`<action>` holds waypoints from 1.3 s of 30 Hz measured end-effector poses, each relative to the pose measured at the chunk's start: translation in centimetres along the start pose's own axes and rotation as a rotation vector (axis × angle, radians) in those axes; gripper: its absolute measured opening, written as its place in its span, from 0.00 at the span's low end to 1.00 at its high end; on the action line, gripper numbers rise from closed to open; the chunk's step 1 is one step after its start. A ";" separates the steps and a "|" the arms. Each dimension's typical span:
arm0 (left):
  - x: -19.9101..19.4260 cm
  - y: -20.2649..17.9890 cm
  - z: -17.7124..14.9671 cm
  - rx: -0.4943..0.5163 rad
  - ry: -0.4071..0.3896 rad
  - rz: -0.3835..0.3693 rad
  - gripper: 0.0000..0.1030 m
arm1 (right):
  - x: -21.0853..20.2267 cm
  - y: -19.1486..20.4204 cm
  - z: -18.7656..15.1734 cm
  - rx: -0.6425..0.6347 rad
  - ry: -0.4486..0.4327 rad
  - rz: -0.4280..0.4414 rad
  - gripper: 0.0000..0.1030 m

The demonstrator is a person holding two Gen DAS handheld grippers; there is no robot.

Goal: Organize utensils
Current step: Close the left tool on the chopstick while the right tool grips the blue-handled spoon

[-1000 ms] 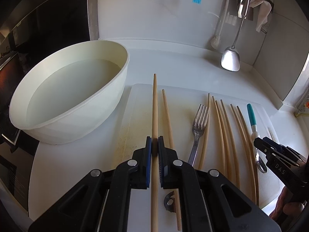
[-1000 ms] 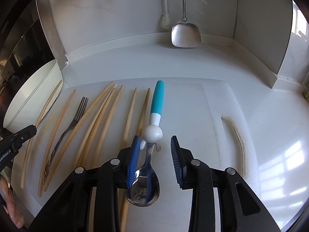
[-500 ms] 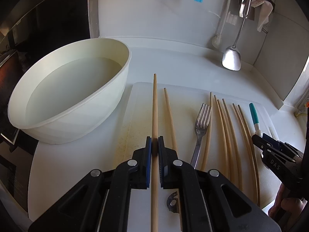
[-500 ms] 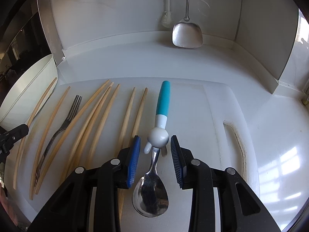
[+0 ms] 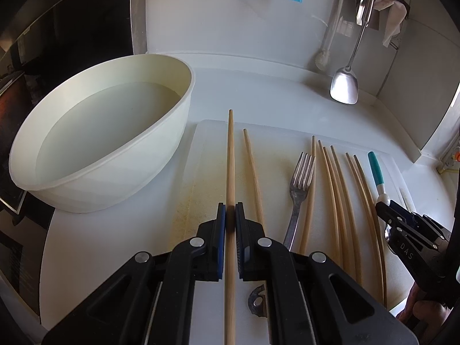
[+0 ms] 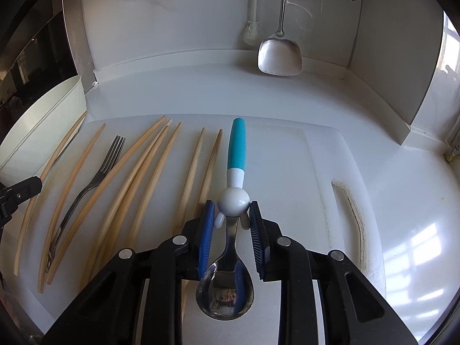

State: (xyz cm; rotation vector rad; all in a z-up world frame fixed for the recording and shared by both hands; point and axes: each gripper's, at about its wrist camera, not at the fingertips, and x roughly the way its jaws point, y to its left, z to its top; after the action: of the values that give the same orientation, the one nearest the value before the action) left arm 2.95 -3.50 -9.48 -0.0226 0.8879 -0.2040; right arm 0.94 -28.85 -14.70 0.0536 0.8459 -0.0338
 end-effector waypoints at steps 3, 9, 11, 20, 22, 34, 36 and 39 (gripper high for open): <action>0.0 -0.1 0.0 0.001 -0.001 0.000 0.07 | 0.0 -0.1 0.0 0.010 -0.007 0.005 0.23; 0.0 0.0 0.1 -0.002 0.001 0.000 0.07 | -0.4 -0.3 -0.3 0.028 -0.027 0.013 0.23; -0.1 -0.1 0.1 -0.003 0.001 -0.001 0.07 | -0.7 -0.3 -0.3 0.031 -0.038 0.017 0.23; -0.2 -0.3 0.0 -0.002 -0.002 -0.004 0.07 | -1.2 -0.6 0.0 0.042 -0.039 0.024 0.23; -0.3 -0.2 0.0 -0.002 -0.002 -0.004 0.07 | -0.8 -0.6 -0.2 0.040 -0.019 0.021 0.23; -0.4 -0.4 -0.1 0.000 -0.003 -0.007 0.07 | -1.7 -1.3 0.1 0.068 -0.018 0.074 0.23; -0.4 -0.4 -0.1 -0.003 -0.004 -0.009 0.07 | -1.8 -1.5 0.4 0.088 -0.019 0.092 0.23; -0.6 -0.7 -0.1 -0.001 -0.005 -0.011 0.07 | -2.0 -1.8 0.5 0.112 -0.023 0.114 0.23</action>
State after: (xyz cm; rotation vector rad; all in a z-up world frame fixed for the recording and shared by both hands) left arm 2.41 -4.06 -9.02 -0.0292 0.8826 -0.2131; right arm -0.15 -30.64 -12.92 0.2068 0.8160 0.0254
